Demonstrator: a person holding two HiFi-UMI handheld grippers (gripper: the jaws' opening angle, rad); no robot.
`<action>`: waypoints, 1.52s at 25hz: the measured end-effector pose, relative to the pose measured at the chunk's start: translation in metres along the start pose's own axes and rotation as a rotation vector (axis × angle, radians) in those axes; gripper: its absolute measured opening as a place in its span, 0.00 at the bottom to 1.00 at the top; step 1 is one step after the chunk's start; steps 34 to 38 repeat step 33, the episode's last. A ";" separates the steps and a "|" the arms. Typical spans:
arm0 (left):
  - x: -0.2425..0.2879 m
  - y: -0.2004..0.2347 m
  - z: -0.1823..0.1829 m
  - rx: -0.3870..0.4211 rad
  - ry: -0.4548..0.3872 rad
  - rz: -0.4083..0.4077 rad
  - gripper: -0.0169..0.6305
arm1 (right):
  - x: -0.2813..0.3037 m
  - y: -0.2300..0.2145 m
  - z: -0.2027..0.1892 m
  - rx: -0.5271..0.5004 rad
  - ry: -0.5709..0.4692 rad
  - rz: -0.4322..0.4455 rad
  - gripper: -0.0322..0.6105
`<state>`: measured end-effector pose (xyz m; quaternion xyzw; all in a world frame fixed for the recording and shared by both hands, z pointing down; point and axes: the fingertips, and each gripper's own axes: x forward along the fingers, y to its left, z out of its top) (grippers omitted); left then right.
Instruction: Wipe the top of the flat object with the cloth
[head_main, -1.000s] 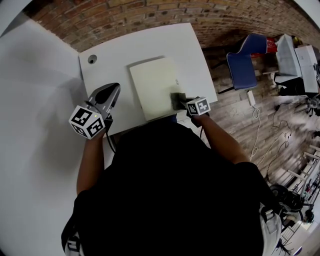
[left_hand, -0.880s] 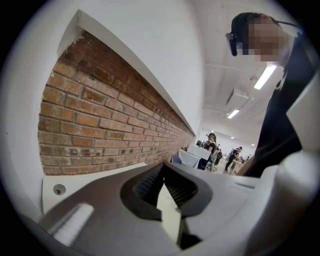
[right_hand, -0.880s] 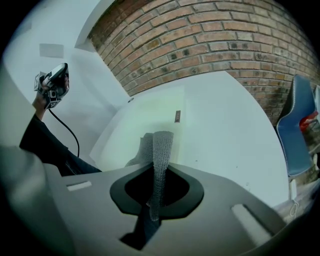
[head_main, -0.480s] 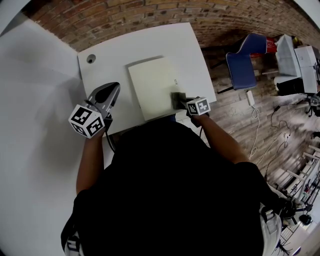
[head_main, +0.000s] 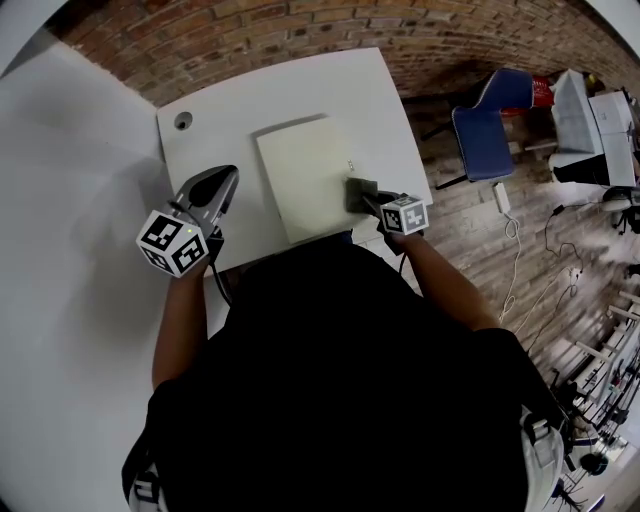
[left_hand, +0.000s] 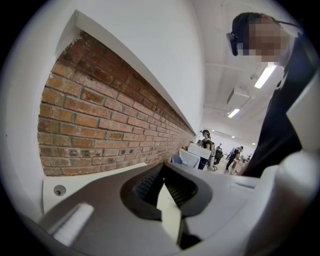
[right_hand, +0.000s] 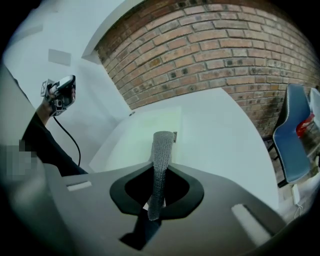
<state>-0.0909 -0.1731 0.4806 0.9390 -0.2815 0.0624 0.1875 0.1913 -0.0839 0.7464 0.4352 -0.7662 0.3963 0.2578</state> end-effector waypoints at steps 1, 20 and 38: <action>0.001 0.001 0.000 0.000 0.001 0.000 0.03 | -0.005 -0.002 0.007 0.006 -0.026 -0.005 0.06; 0.022 -0.001 0.009 0.019 -0.007 -0.061 0.03 | -0.132 0.005 0.145 -0.062 -0.527 -0.203 0.06; 0.033 -0.013 0.017 0.038 -0.018 -0.091 0.03 | -0.180 0.027 0.183 -0.129 -0.654 -0.229 0.06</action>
